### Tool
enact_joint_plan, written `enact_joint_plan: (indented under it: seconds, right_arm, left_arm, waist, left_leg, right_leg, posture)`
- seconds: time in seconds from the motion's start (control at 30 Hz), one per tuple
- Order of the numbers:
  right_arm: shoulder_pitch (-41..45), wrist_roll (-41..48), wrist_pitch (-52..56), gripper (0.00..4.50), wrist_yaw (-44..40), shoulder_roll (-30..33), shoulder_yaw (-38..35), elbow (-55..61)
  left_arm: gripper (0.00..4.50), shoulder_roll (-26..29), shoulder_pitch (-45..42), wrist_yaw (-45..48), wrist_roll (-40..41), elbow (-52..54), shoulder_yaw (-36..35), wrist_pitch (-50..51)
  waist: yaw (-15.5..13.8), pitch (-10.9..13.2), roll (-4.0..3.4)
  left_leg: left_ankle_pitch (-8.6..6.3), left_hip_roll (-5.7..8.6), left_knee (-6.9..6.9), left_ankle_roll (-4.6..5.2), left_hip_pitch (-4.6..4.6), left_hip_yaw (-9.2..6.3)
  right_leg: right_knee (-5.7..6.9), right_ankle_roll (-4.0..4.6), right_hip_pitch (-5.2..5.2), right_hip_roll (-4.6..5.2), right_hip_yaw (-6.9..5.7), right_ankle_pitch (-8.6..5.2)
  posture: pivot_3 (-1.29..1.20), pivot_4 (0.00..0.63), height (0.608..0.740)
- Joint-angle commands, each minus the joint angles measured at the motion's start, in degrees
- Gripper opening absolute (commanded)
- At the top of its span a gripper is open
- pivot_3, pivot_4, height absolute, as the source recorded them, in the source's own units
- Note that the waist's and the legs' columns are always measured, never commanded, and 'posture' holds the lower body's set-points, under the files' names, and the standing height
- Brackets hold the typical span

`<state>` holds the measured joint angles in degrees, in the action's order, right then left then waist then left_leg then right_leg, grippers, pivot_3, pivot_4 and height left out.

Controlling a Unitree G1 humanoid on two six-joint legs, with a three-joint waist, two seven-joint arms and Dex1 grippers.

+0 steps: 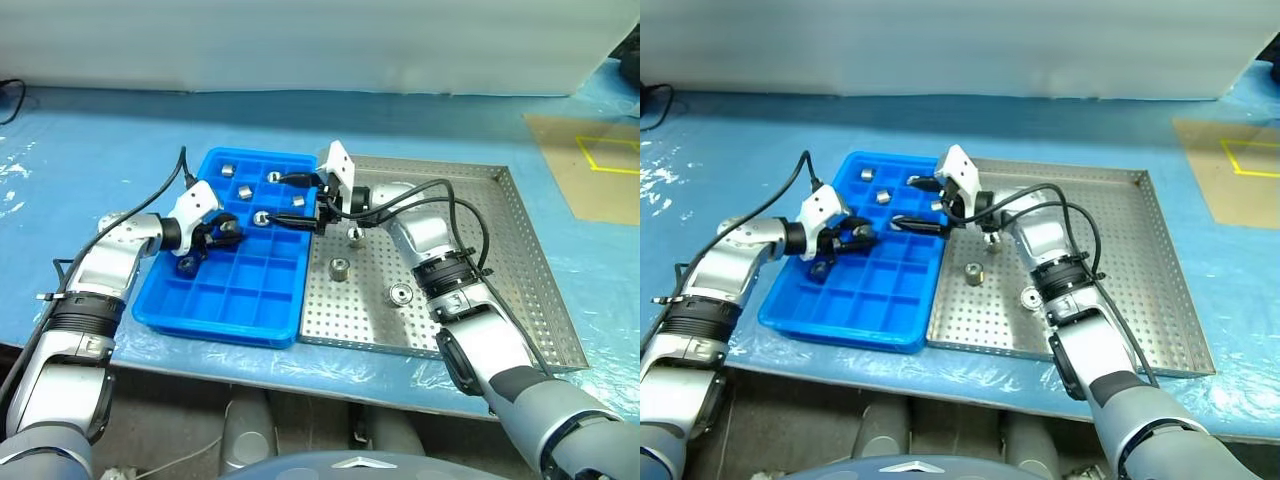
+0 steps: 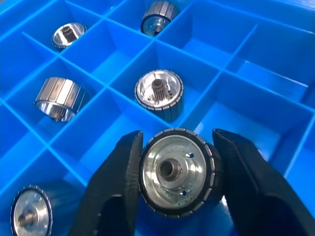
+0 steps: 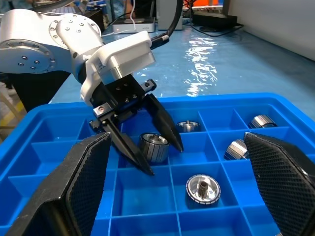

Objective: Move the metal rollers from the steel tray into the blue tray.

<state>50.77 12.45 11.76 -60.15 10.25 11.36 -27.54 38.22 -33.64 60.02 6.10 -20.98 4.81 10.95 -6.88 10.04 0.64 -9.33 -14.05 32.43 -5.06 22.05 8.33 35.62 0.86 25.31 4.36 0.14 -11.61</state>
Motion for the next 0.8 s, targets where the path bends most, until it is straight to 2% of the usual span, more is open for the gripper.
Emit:
enact_joint_plan:
  seconds: [0.03,0.27,0.43,0.67,0.8]
  right_arm:
    - [0.0,1.0,0.5,4.44,0.6,0.2,-1.4,3.8]
    - [-1.3,1.5,2.3,4.44,1.6,1.2,-1.9,6.5]
    - [-2.0,3.6,5.5,4.44,3.6,2.1,-4.7,8.9]
    - [-6.6,3.9,9.8,4.44,8.0,6.4,-7.6,18.4]
    - [-12.3,4.5,13.7,4.44,11.9,9.7,-10.0,27.1]
  left_arm:
    - [3.39,-0.5,-1.0,-0.1,-0.1,0.6,0.0,-1.2]
    - [3.39,-2.2,-4.3,1.5,2.1,2.8,-0.7,1.0]
    - [3.39,-6.5,-9.4,2.3,5.6,1.8,-1.3,2.9]
    - [3.39,-13.6,-20.9,4.0,1.4,-16.9,2.0,-6.5]
    - [3.39,-18.7,-26.8,5.7,-0.8,-27.7,3.6,-12.5]
  waist:
    - [0.0,0.0,0.0]
    - [-0.1,0.0,0.0]
    - [0.1,0.0,0.0]
    - [1.8,0.0,0.01]
    - [3.2,0.0,0.02]
  left_leg:
    - [0.01,0.0,-0.01,-0.01,0.0,0.0]
    - [0.01,0.0,-0.01,0.0,0.04,0.0]
    - [0.01,0.06,0.02,-0.01,0.04,0.04]
    - [0.01,0.12,0.02,0.01,-0.01,0.06]
    - [-0.01,0.15,0.0,0.07,-0.01,0.07]
  right_leg:
    - [0.0,0.0,0.0,0.0,-0.01,0.0]
    - [-0.03,0.0,0.0,-0.01,-0.02,0.0]
    - [-0.02,0.0,-0.01,0.0,0.01,0.0]
    - [-0.09,-0.02,-0.08,-0.07,0.13,0.02]
    - [-0.16,-0.08,-0.13,-0.08,0.25,0.06]
  posture:
    - [0.11,0.15,0.74]
    - [0.07,0.15,0.74]
    - [-0.01,0.15,0.74]
    - [-0.18,0.15,0.74]
    - [-0.36,0.15,0.74]
